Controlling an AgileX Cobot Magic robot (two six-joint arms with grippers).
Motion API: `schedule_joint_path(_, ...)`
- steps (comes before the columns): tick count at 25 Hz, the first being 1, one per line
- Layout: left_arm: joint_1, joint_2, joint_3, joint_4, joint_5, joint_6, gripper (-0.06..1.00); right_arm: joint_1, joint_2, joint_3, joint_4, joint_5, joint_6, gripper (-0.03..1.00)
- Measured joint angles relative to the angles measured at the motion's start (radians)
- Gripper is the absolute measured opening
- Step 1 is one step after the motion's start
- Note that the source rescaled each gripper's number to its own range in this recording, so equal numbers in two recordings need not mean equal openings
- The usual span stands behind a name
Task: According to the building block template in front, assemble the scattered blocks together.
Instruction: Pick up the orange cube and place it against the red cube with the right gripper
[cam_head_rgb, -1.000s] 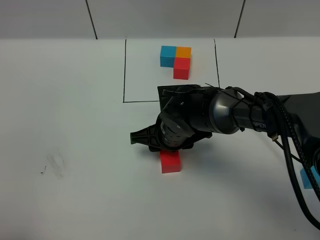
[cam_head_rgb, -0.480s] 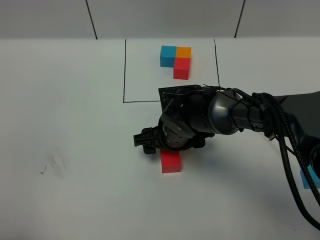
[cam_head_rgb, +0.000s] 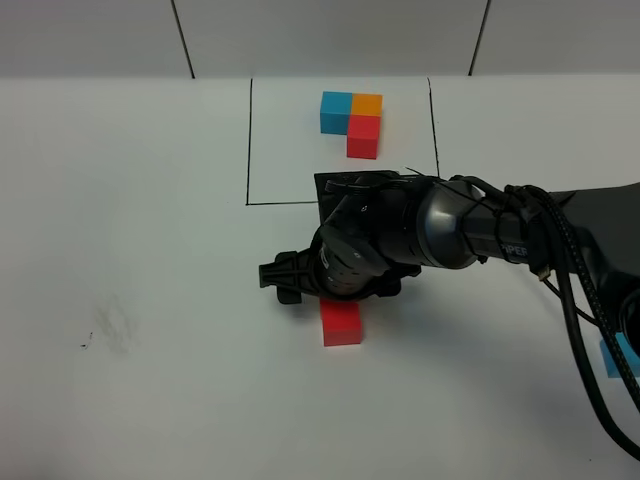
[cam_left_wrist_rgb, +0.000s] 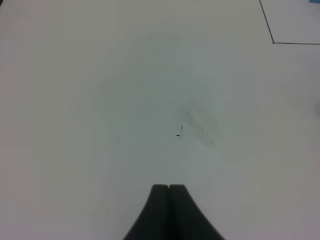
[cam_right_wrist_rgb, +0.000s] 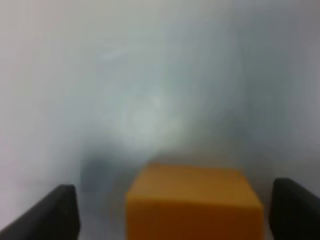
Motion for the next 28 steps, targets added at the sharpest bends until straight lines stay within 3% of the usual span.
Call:
schedule_joint_path(20, 0.0, 0.0, 0.0, 0.0, 0.0, 0.0, 0.0, 0.0, -0.003, 0.001, -0.056, -0.001, -0.036, 0.83)
schedule_joint_path(28, 0.0, 0.0, 0.0, 0.0, 0.0, 0.0, 0.0, 0.0, -0.102, 0.003, -0.088, -0.002, -0.041, 0.83)
